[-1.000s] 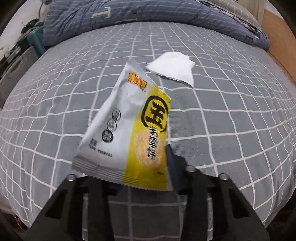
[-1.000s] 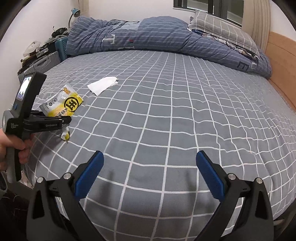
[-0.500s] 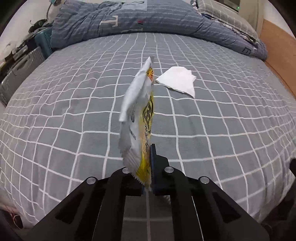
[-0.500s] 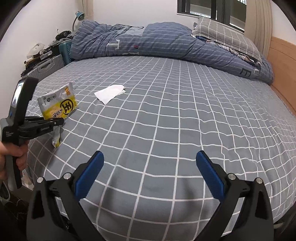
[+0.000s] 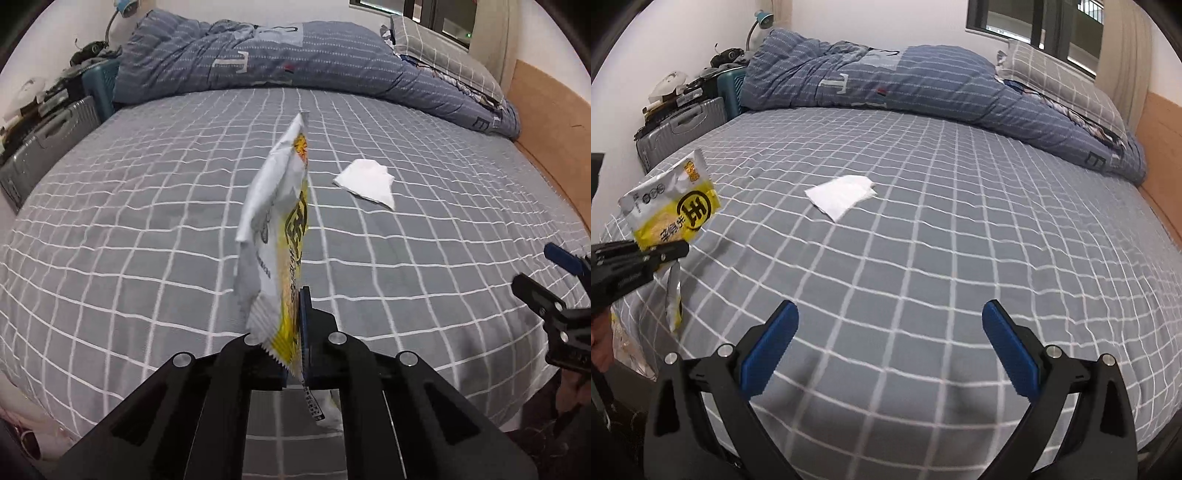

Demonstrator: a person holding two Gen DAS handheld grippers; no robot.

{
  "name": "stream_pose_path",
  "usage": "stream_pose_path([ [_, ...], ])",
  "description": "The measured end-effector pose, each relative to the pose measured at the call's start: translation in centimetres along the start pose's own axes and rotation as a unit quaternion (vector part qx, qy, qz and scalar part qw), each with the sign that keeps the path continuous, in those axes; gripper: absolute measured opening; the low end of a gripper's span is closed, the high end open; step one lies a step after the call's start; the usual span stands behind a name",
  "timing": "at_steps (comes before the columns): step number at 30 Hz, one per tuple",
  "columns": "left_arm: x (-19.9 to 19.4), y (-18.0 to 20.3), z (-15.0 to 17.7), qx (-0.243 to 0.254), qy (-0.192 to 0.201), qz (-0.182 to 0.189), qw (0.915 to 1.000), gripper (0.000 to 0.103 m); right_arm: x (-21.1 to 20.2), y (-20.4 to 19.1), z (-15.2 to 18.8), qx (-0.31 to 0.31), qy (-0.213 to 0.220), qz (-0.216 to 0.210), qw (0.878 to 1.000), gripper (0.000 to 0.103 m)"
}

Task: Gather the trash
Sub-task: 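Grasp the white tissue with the right tool while the left tool holds the packet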

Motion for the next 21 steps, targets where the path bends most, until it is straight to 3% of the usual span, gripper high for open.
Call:
stream_pose_path([
  [5,0.1,-1.5,0.0,0.005,0.004,-0.021,0.9998,0.004,2.0,-3.0,-2.3,-0.001,-0.002,-0.003,1.0,0.096],
  [11,0.2,-3.2,-0.4,-0.008,0.002,-0.015,0.9999,0.004,5.1,-5.8,-5.5,0.003,-0.009,-0.005,1.0,0.096],
  [21,1.8,-5.5,-1.5,-0.028,-0.002,-0.016,0.9995,0.004,11.4,-6.7,-11.2,0.031,-0.029,-0.008,0.999,0.096],
])
Point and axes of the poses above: each gripper's, at about its wrist camera, not at the fingertips, and x roughly the way its jaws point, y to its right, z to its underside, the point moved 10 cm from there along x, roughly the way its jaws point, and after that the axes turned 7 degrees about -y, right-handed, at the moved point
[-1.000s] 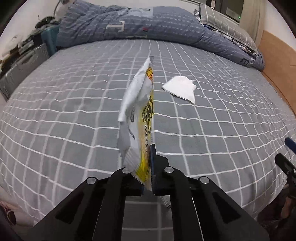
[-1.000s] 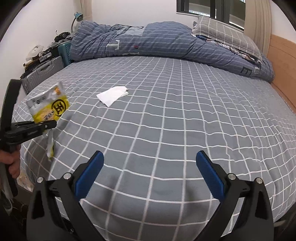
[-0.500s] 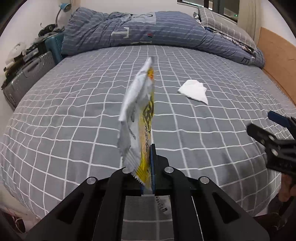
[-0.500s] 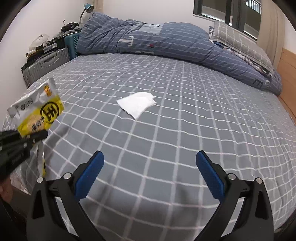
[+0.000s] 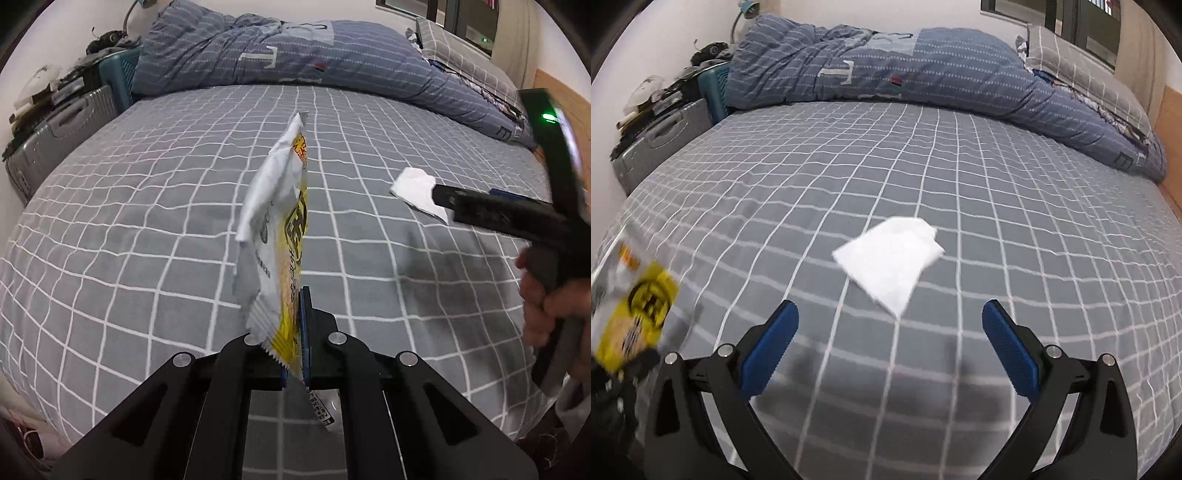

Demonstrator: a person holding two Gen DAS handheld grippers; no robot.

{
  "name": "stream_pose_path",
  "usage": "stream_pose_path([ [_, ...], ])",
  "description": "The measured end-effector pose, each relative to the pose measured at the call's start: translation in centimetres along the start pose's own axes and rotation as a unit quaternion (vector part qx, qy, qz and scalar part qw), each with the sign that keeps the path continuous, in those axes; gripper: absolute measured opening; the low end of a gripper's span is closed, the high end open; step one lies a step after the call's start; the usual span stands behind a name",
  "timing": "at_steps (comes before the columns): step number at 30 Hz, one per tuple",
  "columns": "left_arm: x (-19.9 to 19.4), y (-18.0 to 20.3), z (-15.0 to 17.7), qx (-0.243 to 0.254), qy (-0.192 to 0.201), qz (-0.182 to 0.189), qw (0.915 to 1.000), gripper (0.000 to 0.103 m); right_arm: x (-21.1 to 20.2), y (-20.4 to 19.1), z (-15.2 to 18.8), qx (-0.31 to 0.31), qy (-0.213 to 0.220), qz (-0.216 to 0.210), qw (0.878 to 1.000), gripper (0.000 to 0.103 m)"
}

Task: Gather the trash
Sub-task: 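Grasp the white tissue with the right tool while the left tool holds the packet, then carry the tissue with the right tool and packet with the left tool down over the bin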

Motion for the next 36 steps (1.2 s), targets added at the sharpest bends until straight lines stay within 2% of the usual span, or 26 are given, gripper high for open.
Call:
stream_pose_path([
  [9,0.6,-2.8,-0.2,-0.02,-0.004,-0.013,0.9997,0.005,6.7,0.3,-3.7,0.067,-0.059,-0.017,0.996,0.09],
  [13,0.7,-3.1,-0.1,-0.023,-0.007,-0.014,0.9996,0.005,8.6,0.0,-3.5,0.068,-0.079,-0.017,0.994,0.077],
  [15,0.7,-3.0,-0.1,-0.023,-0.007,-0.013,0.9996,0.005,9.3,0.0,-3.1,0.068,-0.085,-0.016,0.994,0.075],
  [18,0.8,-2.9,-0.1,-0.02,-0.007,-0.014,0.9997,0.005,9.1,0.0,-3.2,0.057,-0.074,-0.008,0.996,0.058],
  [20,1.0,-2.8,0.0,-0.02,-0.008,-0.014,0.9997,0.005,9.0,-0.2,-3.2,0.05,-0.072,-0.011,0.996,0.034],
  [21,1.1,-2.8,0.0,-0.02,-0.009,-0.014,0.9997,0.005,9.0,-0.1,-3.2,0.049,-0.073,-0.012,0.996,0.029],
  [23,1.2,-2.6,-0.1,-0.02,-0.009,-0.011,0.9997,0.005,9.0,-0.3,-3.2,0.046,-0.077,-0.02,0.996,0.012],
  [25,1.2,-2.4,-0.1,-0.018,-0.009,-0.008,0.9998,0.005,8.9,-0.4,-3.2,0.043,-0.077,-0.024,0.996,0.006],
  [36,1.5,-1.5,-0.3,-0.015,-0.006,0.0,0.9999,0.005,5.3,0.1,-1.5,0.019,-0.054,-0.042,0.997,0.004],
])
Point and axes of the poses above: each gripper's, at about its wrist camera, not at the fingertips, and x roughly the way its jaws point, y to its right, z to its underside, the point moved 10 cm from there along x, roughly the way its jaws point, and after that the axes turned 7 degrees about -y, right-handed, at the moved point
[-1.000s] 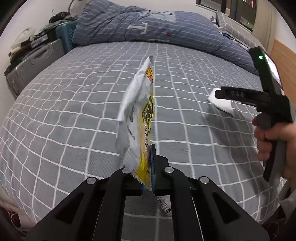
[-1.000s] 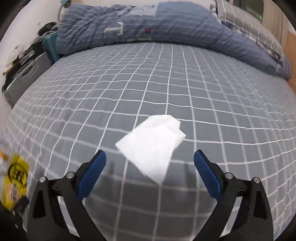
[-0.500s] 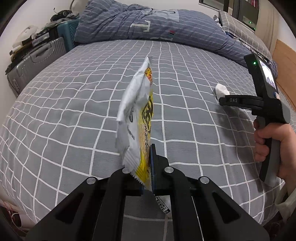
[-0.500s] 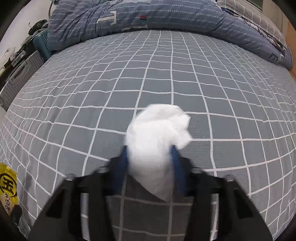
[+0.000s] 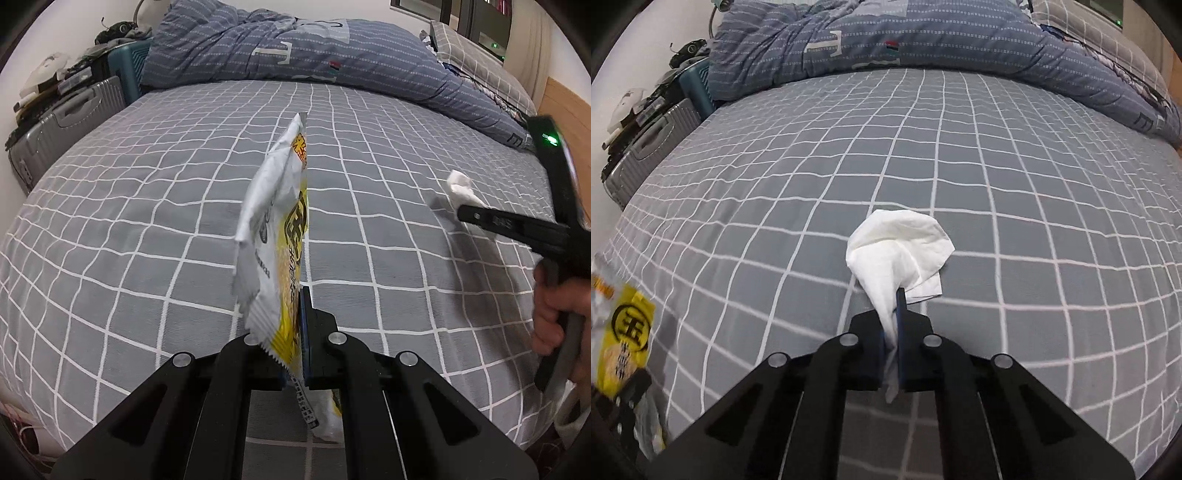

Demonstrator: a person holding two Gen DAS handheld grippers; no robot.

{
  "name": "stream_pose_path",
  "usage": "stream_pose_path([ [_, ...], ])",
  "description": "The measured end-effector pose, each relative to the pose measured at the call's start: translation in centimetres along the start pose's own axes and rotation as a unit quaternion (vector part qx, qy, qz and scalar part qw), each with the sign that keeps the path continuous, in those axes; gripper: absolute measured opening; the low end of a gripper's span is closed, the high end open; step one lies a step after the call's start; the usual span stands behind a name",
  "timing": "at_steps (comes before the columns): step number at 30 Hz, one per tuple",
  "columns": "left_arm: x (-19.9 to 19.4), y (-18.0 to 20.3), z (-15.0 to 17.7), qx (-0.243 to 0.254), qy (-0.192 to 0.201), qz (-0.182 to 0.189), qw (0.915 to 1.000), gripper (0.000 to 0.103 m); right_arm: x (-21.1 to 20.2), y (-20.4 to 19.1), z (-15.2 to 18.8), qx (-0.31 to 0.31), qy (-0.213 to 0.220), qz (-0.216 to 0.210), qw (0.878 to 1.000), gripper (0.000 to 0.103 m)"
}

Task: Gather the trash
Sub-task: 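Carry the tissue with the right tool and packet with the left tool down over the bin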

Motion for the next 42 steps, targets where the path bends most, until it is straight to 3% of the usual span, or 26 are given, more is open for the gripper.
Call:
stream_pose_path([
  [14,-0.4,4.7,2.1,0.008,-0.006,0.029,0.9995,0.005,-7.6,1.9,7.1,-0.035,0.021,-0.021,0.999,0.004],
  [25,-4.6,9.1,3.8,0.034,0.014,0.04,0.9985,0.005,-12.7,6.0,12.0,-0.014,0.03,-0.023,0.999,0.004],
  [34,-8.7,10.8,7.8,0.044,0.016,0.058,0.9973,0.005,-17.5,5.9,16.8,-0.027,0.043,-0.026,0.998,0.004],
  [42,-10.6,11.9,10.8,0.06,0.013,0.049,0.9969,0.005,-20.3,5.5,20.8,-0.024,0.049,-0.025,0.998,0.004],
])
Point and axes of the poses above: each gripper's, at about its wrist camera, not at the fingertips, and x roughly the way its jaws point, y to its right, z to its underside, the point moved 10 cm from there along x, roughly the way its jaws point, and after that the axes turned 7 degrees about -y, right-handed, at the moved point
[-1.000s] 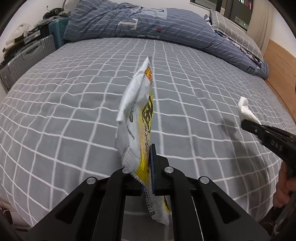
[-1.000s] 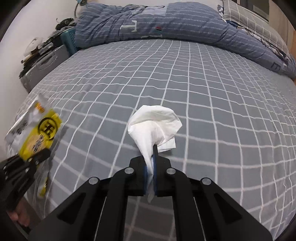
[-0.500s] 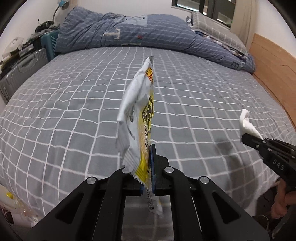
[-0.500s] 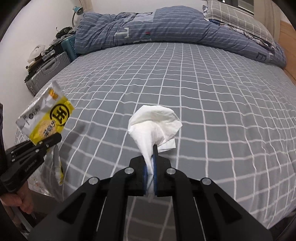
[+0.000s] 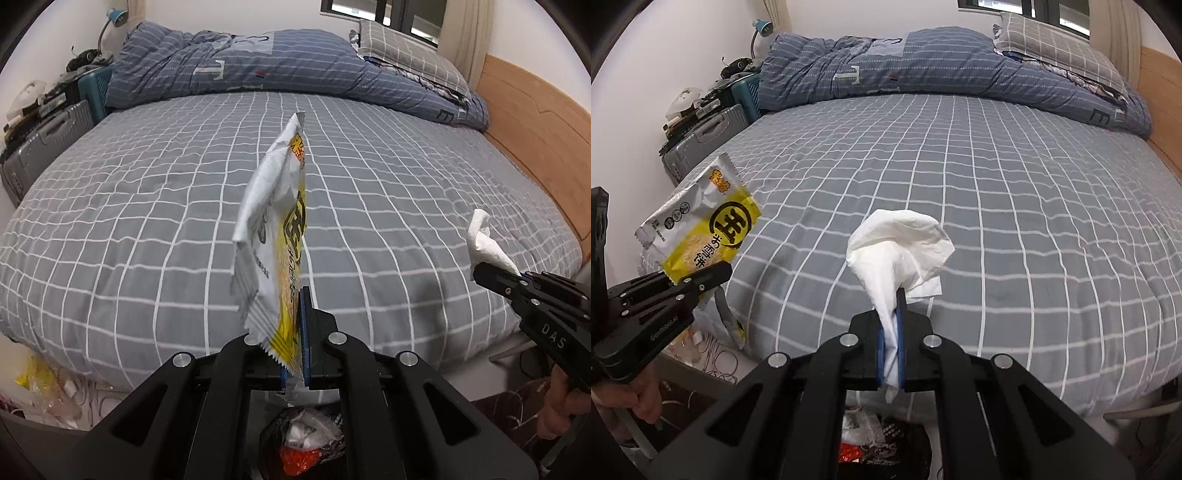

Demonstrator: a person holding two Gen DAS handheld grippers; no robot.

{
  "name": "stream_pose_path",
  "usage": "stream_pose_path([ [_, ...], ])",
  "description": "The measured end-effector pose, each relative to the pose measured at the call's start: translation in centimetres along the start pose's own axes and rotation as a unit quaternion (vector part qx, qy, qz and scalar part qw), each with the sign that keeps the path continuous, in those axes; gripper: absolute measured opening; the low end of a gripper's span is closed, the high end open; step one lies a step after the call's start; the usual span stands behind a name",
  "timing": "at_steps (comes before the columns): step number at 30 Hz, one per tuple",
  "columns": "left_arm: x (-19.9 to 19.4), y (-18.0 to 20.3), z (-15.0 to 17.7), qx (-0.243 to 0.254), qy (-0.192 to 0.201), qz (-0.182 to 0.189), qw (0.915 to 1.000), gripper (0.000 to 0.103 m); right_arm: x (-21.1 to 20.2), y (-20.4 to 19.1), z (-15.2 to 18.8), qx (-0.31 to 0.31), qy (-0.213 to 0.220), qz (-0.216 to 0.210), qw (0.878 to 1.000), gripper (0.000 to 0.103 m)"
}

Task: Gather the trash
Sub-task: 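Carry the tissue with the right tool and packet with the left tool down over the bin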

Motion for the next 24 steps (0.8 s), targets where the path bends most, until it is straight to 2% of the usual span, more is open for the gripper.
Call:
stream_pose_path([
  [15,-4.6,1.3,5.7,-0.002,-0.005,0.002,1.0,0.005,-3.1,-1.5,7.9,0.015,-0.03,0.001,0.999,0.004],
  [24,-5.6,2.6,9.7,-0.006,-0.026,0.001,0.9996,0.005,-4.8,-3.0,11.9,0.021,-0.046,-0.004,0.999,0.004],
])
Point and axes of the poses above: each gripper's, at about its wrist camera, not at the fingertips, and x roughly the way its jaws point, y to its right, z to its underside, the point moved 10 cm from there along x, roughly the way its jaws point, and after that the axes turned 7 degrees about -y, right-handed, at the moved point
